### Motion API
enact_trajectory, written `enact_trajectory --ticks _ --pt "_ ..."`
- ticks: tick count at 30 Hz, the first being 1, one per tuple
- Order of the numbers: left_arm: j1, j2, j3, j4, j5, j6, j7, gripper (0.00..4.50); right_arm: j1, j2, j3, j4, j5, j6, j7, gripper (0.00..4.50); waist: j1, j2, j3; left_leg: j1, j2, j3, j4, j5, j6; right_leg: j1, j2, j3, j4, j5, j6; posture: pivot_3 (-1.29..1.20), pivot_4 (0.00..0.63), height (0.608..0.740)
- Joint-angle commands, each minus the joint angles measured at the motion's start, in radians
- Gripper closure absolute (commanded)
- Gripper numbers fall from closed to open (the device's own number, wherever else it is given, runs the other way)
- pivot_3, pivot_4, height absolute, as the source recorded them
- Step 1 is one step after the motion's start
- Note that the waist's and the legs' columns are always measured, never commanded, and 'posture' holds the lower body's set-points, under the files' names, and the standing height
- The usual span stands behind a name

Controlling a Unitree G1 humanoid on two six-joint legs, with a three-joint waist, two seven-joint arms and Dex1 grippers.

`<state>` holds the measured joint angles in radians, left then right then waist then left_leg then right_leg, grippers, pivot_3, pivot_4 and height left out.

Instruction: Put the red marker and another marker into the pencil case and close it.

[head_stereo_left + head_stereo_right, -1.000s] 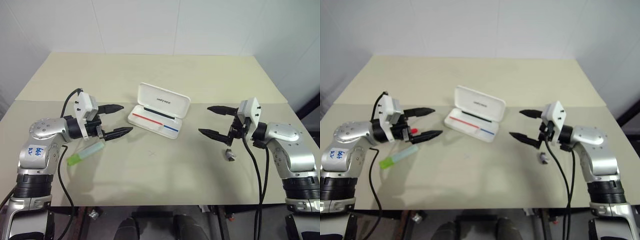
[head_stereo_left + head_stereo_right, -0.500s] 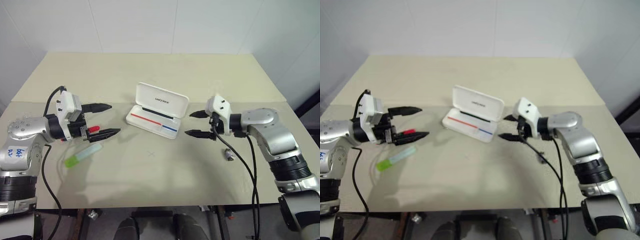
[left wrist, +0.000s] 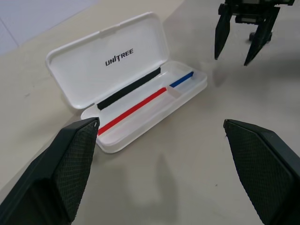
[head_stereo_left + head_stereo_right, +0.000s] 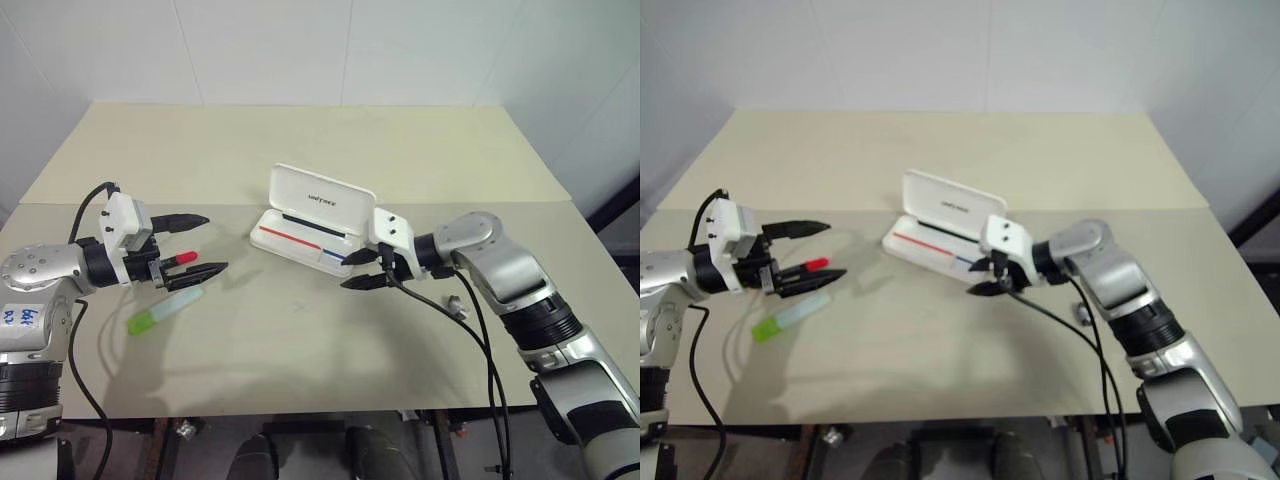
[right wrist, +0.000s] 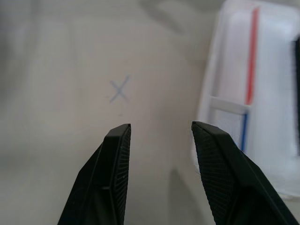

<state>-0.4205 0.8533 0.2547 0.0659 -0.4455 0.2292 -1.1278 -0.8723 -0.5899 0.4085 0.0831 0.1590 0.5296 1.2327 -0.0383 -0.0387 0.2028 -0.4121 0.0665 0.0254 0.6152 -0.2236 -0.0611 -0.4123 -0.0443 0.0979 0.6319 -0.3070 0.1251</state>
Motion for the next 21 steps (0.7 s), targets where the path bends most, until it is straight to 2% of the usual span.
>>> enact_trajectory --ticks 1,11,21 --pt "0.023 0.035 0.044 -0.010 -0.006 -0.015 -0.007 0.00 -0.044 0.013 0.027 0.028 -0.038 -0.018 0.019 2.33 -0.002 0.000 0.000 0.000 0.000 0.000 0.000 0.000 0.000 0.000 0.000 0.000 0.000 0.000 0.000 0.00 0.150 0.740" --pt "0.122 0.018 0.090 -0.083 -0.031 -0.005 0.044 0.00 -0.151 0.094 0.052 0.240 -0.133 -0.121 0.025 2.33 -0.019 0.000 0.000 0.000 0.000 0.001 0.000 0.000 0.000 -0.001 0.000 0.001 0.002 0.000 0.000 0.00 0.150 0.740" --pt "0.103 0.010 0.079 -0.063 -0.033 -0.016 0.069 0.00 -0.224 0.211 0.053 0.456 -0.209 -0.211 -0.003 2.33 -0.024 0.000 0.000 0.001 0.000 0.001 0.000 0.000 0.000 -0.001 0.000 0.001 0.005 0.000 0.000 0.00 0.150 0.740"
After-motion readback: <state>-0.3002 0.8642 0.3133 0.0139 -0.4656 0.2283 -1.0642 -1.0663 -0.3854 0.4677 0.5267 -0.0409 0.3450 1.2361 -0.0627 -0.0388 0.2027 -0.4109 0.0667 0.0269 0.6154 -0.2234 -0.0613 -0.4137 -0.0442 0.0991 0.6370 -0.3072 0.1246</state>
